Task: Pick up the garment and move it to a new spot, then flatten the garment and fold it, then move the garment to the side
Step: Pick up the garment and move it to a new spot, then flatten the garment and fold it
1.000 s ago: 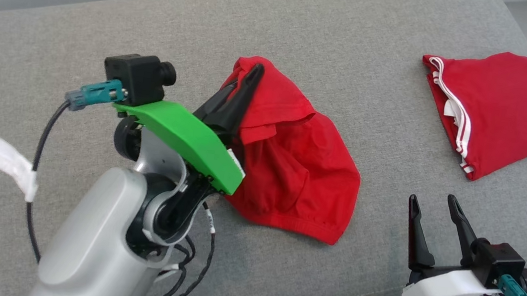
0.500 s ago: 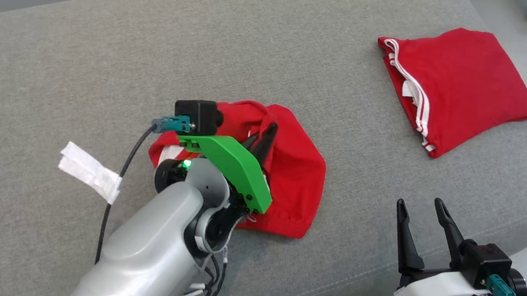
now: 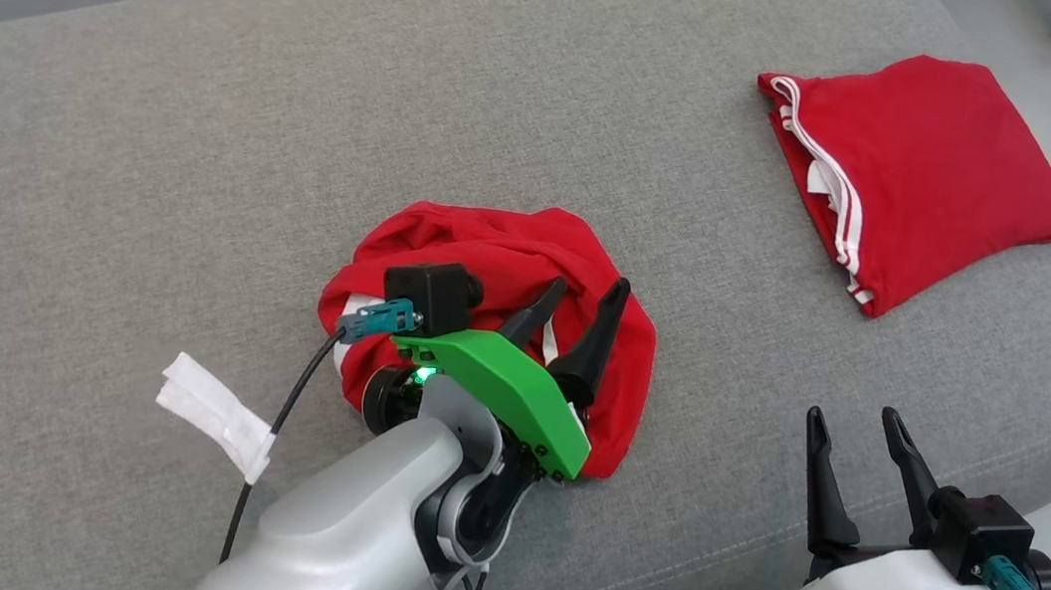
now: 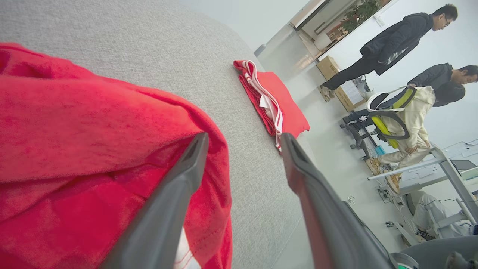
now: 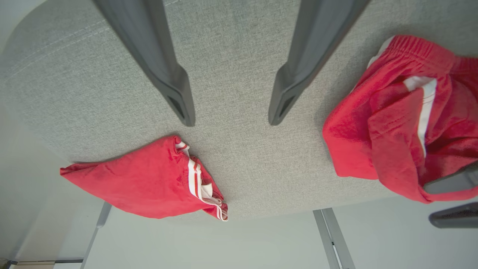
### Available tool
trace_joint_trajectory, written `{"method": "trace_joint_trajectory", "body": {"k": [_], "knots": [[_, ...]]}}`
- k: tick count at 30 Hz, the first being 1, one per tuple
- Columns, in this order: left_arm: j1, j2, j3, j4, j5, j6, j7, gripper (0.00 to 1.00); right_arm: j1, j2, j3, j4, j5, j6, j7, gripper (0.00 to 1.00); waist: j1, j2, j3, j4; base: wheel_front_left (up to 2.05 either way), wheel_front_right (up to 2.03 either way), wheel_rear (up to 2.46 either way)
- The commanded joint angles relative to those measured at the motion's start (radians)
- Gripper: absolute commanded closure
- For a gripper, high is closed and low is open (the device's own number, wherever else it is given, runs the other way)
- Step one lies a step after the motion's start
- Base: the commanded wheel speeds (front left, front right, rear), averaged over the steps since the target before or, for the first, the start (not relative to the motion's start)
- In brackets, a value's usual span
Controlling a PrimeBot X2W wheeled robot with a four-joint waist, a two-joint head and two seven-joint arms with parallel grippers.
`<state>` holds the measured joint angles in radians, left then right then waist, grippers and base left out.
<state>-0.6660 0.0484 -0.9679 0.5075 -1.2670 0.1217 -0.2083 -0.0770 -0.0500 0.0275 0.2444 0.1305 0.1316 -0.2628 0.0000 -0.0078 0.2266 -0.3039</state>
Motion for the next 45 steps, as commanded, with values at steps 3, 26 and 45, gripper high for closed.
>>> {"method": "trace_joint_trajectory", "body": {"k": [3, 26, 45], "knots": [[0.004, 0.004, -0.004, -0.013, 0.005, -0.009, -0.033, 0.00, 0.016, -0.001, -0.009, 0.001, 0.001, -0.002, -0.003, 0.00, 0.0000, 0.0078, -0.028, 0.033, 0.00, 0.00, 0.00], [0.545, 0.181, 0.545, -0.271, 0.707, 0.028, -0.055, 0.00, 0.136, -0.002, -0.132, -0.097, -0.120, -0.002, -0.003, 0.00, 0.0000, 0.0078, -0.182, 0.250, 0.00, 0.00, 0.00], [0.815, 0.096, 0.876, -0.270, 0.936, -0.133, -0.055, 0.00, 0.163, -0.002, -0.139, -0.081, -0.136, -0.002, -0.003, 0.00, 0.0000, 0.0078, -0.223, 0.351, 0.00, 0.00, 0.00]]}}
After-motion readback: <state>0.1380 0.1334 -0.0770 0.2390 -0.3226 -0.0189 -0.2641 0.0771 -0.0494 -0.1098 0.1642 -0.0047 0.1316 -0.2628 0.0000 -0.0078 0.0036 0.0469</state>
